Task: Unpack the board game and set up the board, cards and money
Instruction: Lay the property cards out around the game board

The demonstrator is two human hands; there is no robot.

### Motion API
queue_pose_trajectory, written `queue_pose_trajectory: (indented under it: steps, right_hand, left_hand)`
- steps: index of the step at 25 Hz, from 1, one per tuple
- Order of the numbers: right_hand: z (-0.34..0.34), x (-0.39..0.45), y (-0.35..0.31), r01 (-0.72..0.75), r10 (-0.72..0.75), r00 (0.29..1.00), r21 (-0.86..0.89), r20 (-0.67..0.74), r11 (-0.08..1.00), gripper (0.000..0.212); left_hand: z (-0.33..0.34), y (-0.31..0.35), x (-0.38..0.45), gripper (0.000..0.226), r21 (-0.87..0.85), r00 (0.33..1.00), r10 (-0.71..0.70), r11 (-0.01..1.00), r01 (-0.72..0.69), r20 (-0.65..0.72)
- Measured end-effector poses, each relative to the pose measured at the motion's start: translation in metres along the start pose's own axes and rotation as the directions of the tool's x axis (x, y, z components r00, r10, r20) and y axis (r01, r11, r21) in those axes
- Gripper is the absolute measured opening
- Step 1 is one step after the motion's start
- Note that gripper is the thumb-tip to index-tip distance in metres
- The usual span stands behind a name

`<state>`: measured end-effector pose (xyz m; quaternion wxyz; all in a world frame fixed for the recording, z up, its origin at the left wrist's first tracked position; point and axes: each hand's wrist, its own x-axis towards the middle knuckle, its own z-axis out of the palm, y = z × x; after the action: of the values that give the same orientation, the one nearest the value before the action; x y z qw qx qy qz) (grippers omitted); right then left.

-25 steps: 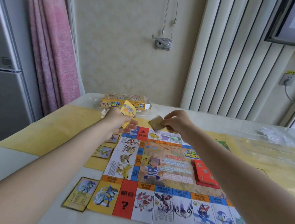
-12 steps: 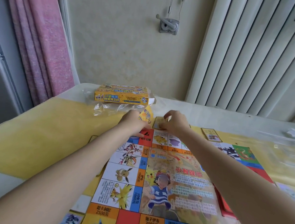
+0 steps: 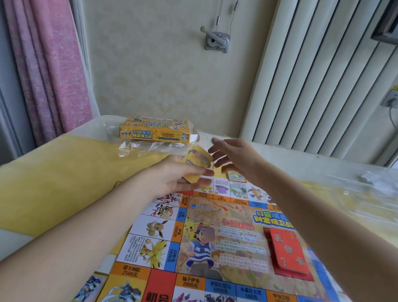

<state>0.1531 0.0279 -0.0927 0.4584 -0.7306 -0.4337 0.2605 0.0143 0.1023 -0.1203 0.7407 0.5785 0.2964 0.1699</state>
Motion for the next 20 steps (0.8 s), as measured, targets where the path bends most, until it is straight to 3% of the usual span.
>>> queue_pose_trajectory:
  steps: [3,7,9,10,12,13,15,17,18,20]
  right_hand:
    - [-0.015,-0.032,-0.006,0.061,-0.046,0.989,-0.103,0.140,0.993,0.017]
    - [-0.035,-0.061,-0.008,0.012,-0.023,0.987,0.073,0.159,0.997,0.006]
    - [-0.047,-0.072,-0.005,0.009,-0.009,1.000,0.018,0.028,1.000,0.017]
    - [-0.052,-0.078,-0.004,0.037,-0.046,0.992,-0.075,-0.121,0.996,0.015]
    - [-0.060,-0.091,-0.001,0.109,-0.252,0.876,-0.340,-0.412,0.934,0.004]
    - [-0.059,-0.098,0.000,0.181,-0.400,0.818,-0.474,-0.414,0.862,0.002]
    - [-0.049,-0.112,0.009,0.409,-0.648,0.741,-0.649,-0.174,0.642,0.003]
    - [-0.039,-0.125,0.022,0.551,-0.737,0.674,-0.698,0.049,0.458,0.004]
    - [-0.039,-0.130,0.027,0.574,-0.722,0.681,-0.701,0.123,0.423,0.010]
    - [-0.046,-0.137,0.032,0.549,-0.599,0.770,-0.705,0.220,0.448,0.028]
  left_hand:
    - [0.011,0.007,-0.020,0.012,0.010,0.991,0.000,1.000,-0.001,0.135]
    - [0.023,0.016,-0.046,0.028,-0.100,0.955,-0.046,0.992,0.079,0.293]
    - [0.029,0.011,-0.053,0.031,-0.109,0.970,-0.052,0.991,0.080,0.239]
    - [0.031,0.008,-0.055,0.032,-0.111,0.982,-0.057,0.991,0.078,0.182]
    - [0.037,0.004,-0.060,0.030,-0.116,0.993,-0.067,0.990,0.079,0.101]
    - [0.040,0.002,-0.062,0.030,-0.134,0.993,-0.069,0.988,0.083,0.101]
    - [0.050,0.002,-0.066,0.031,-0.203,0.988,-0.066,0.975,0.094,0.141]
    - [0.060,0.003,-0.070,0.025,-0.222,0.986,-0.047,0.972,0.082,0.157]
    - [0.062,0.002,-0.070,0.019,-0.187,0.988,-0.034,0.980,0.062,0.151]
    - [0.061,0.000,-0.071,0.009,-0.111,0.992,-0.022,0.993,0.036,0.127]
